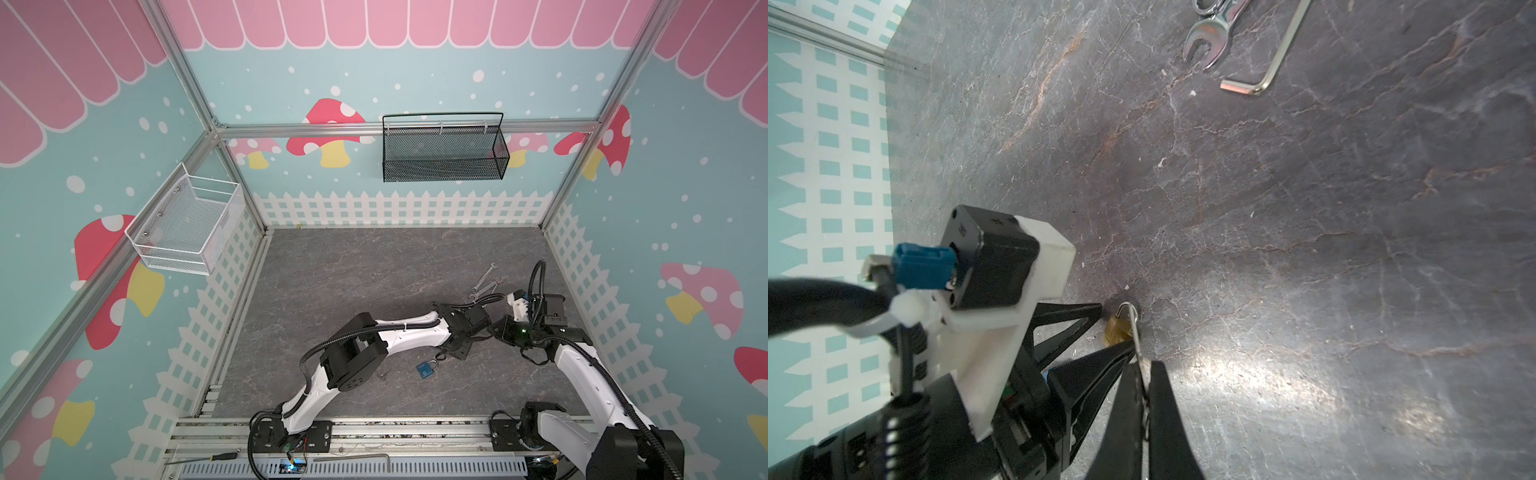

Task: Unlock with the key
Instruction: 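Lift the brass padlock with the left gripper while the right gripper holds the key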

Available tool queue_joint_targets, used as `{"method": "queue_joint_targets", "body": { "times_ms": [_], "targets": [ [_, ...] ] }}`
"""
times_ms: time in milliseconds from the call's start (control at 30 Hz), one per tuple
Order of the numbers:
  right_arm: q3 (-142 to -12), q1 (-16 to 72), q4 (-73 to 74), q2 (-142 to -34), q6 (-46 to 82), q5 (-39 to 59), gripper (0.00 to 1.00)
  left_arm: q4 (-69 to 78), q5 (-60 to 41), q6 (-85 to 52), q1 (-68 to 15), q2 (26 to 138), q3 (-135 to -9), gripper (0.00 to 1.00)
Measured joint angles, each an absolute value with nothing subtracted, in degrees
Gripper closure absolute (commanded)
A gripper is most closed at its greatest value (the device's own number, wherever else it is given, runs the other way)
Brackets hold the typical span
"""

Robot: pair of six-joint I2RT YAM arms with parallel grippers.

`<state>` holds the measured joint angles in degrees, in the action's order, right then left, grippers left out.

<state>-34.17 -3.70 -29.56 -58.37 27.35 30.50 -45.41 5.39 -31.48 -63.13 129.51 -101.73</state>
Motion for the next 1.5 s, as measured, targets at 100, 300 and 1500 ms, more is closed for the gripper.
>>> {"method": "queue_joint_targets", "body": {
  "times_ms": [100,300,1500],
  "targets": [
    [-34.2,-3.7,-29.6,-58.4,27.4,30.7,1.00,-45.6,5.8,-31.9,-63.3,129.8,-102.2,0.62],
    [-34.2,-3.7,-29.5,-58.4,27.4,31.2,1.00,-45.6,7.8,-32.8,-64.1,130.3,-102.6,0.66],
    [-40.9,11.7,-27.8,-59.3,31.2,29.6,1.00,-36.6,11.2,-58.3,-54.4,99.4,-83.0,1.00]
  ]
}}
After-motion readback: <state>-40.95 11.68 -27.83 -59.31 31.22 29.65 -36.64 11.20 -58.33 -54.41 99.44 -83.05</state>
